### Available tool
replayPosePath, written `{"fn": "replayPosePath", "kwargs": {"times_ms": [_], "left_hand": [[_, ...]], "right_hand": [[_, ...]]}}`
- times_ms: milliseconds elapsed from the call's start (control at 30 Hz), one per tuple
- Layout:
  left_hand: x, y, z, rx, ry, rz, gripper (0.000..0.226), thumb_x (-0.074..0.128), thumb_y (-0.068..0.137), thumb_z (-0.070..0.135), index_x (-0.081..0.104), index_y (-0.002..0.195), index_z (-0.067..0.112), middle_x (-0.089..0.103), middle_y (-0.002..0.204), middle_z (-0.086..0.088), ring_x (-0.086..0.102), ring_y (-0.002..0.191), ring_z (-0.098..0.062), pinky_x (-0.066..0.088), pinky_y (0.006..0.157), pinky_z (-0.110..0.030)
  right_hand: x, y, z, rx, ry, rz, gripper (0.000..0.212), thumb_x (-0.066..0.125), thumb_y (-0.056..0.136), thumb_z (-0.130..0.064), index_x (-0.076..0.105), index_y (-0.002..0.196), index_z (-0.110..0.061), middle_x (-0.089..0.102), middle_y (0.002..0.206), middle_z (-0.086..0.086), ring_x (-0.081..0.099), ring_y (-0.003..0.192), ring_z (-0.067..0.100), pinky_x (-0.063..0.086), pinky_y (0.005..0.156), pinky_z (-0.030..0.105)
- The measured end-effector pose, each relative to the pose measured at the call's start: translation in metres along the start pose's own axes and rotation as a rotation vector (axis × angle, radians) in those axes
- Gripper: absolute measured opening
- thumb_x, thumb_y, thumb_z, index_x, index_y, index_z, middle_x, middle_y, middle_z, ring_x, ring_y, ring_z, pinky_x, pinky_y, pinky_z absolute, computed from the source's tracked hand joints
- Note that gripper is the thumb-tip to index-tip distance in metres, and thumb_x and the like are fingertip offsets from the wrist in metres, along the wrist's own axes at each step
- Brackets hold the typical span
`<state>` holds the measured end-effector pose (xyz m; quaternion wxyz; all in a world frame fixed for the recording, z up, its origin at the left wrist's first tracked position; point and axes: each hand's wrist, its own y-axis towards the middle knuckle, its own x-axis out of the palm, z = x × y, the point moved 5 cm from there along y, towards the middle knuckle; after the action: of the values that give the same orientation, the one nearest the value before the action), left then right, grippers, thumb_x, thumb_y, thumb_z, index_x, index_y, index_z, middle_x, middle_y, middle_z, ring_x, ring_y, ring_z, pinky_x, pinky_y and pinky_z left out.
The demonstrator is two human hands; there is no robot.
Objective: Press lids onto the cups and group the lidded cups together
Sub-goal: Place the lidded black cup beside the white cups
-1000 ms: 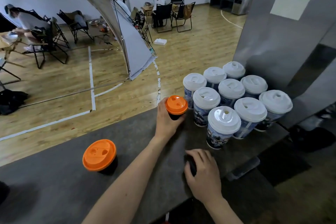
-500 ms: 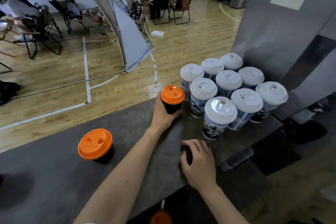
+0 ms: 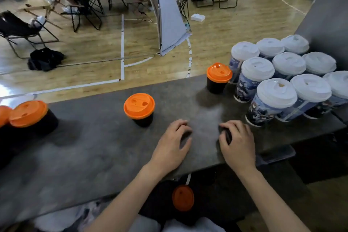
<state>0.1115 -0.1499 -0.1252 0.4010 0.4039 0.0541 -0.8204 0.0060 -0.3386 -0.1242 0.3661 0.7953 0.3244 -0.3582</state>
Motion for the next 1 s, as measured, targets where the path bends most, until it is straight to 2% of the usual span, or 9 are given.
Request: {"fn": "replayPosePath", "kwargs": {"times_ms": [167, 300, 400, 467, 533, 633, 700, 867, 1000], "left_hand": [[-0.03, -0.046, -0.022, -0.034, 0.084, 0.066, 0.029, 0.061, 0.098, 0.034, 0.069, 0.118, 0.014, 0.059, 0.138, -0.002, 0.046, 0.136, -0.014, 0.022, 0.113, -0.007], [-0.057, -0.071, -0.041, -0.195, 0.081, 0.273, 0.033, 0.077, 0.09, 0.026, 0.064, 0.118, 0.014, 0.057, 0.124, 0.002, 0.052, 0.117, -0.012, 0.042, 0.105, -0.024], [-0.079, -0.068, -0.056, -0.447, -0.075, 0.492, 0.076, 0.09, 0.078, 0.026, 0.047, 0.139, 0.01, 0.049, 0.131, 0.0, 0.052, 0.121, -0.015, 0.045, 0.106, -0.031], [-0.088, -0.049, -0.063, -0.524, -0.2, 0.503, 0.111, 0.096, 0.069, 0.033, 0.029, 0.155, 0.012, 0.042, 0.151, -0.003, 0.044, 0.136, -0.014, 0.037, 0.115, -0.031], [-0.093, -0.026, -0.066, -0.51, -0.325, 0.479, 0.128, 0.098, 0.064, 0.034, 0.016, 0.161, 0.017, 0.036, 0.159, 0.0, 0.036, 0.14, -0.005, 0.03, 0.117, -0.024], [-0.088, -0.004, -0.063, -0.411, -0.338, 0.447, 0.115, 0.098, 0.066, 0.027, 0.027, 0.157, 0.021, 0.049, 0.142, 0.013, 0.046, 0.124, 0.009, 0.034, 0.104, -0.006], [-0.072, 0.003, -0.054, -0.341, -0.348, 0.369, 0.096, 0.098, 0.067, 0.025, 0.04, 0.143, 0.029, 0.058, 0.127, 0.019, 0.056, 0.11, 0.013, 0.044, 0.099, -0.01], [-0.046, 0.007, -0.031, -0.173, -0.375, 0.23, 0.084, 0.098, 0.066, 0.025, 0.047, 0.132, 0.032, 0.064, 0.125, 0.017, 0.06, 0.116, 0.007, 0.044, 0.098, -0.012], [-0.045, 0.007, -0.034, -0.164, -0.371, 0.225, 0.082, 0.099, 0.065, 0.023, 0.051, 0.131, 0.027, 0.066, 0.122, 0.018, 0.062, 0.114, 0.006, 0.044, 0.096, -0.011]], "right_hand": [[0.007, 0.0, 0.004, -0.043, -0.017, 0.05, 0.02, 0.066, 0.088, -0.008, 0.071, 0.107, -0.012, 0.06, 0.107, 0.006, 0.057, 0.101, 0.03, 0.045, 0.09, 0.045], [0.006, -0.002, 0.002, -0.051, 0.007, 0.063, 0.021, 0.069, 0.085, -0.003, 0.072, 0.104, -0.01, 0.06, 0.102, 0.008, 0.058, 0.098, 0.033, 0.046, 0.087, 0.046], [0.005, -0.001, -0.002, -0.022, -0.005, 0.04, 0.02, 0.069, 0.085, -0.005, 0.071, 0.104, -0.011, 0.059, 0.103, 0.008, 0.056, 0.098, 0.033, 0.047, 0.085, 0.047], [0.006, -0.001, -0.005, -0.008, -0.034, 0.019, 0.02, 0.068, 0.085, -0.006, 0.071, 0.104, -0.011, 0.059, 0.104, 0.007, 0.056, 0.099, 0.033, 0.047, 0.084, 0.048], [0.005, 0.0, -0.006, -0.001, -0.066, 0.001, 0.02, 0.069, 0.085, -0.006, 0.071, 0.104, -0.012, 0.059, 0.105, 0.008, 0.055, 0.099, 0.033, 0.047, 0.085, 0.048], [0.006, 0.003, -0.012, 0.013, -0.035, -0.043, 0.02, 0.069, 0.087, -0.008, 0.069, 0.106, -0.013, 0.061, 0.106, 0.006, 0.055, 0.102, 0.03, 0.045, 0.087, 0.045], [0.009, 0.005, -0.026, 0.024, 0.158, -0.083, 0.018, 0.067, 0.092, -0.015, 0.067, 0.11, -0.016, 0.063, 0.107, 0.001, 0.057, 0.102, 0.022, 0.047, 0.091, 0.044], [0.029, 0.005, -0.083, 0.215, 0.808, -0.252, 0.035, 0.049, 0.099, -0.041, 0.06, 0.125, -0.02, 0.066, 0.121, -0.005, 0.06, 0.114, 0.004, 0.046, 0.098, 0.022], [0.048, 0.014, -0.111, 0.28, 0.993, -0.307, 0.035, 0.039, 0.102, -0.044, 0.064, 0.115, -0.021, 0.069, 0.11, -0.007, 0.063, 0.106, -0.001, 0.046, 0.093, 0.016]]}}
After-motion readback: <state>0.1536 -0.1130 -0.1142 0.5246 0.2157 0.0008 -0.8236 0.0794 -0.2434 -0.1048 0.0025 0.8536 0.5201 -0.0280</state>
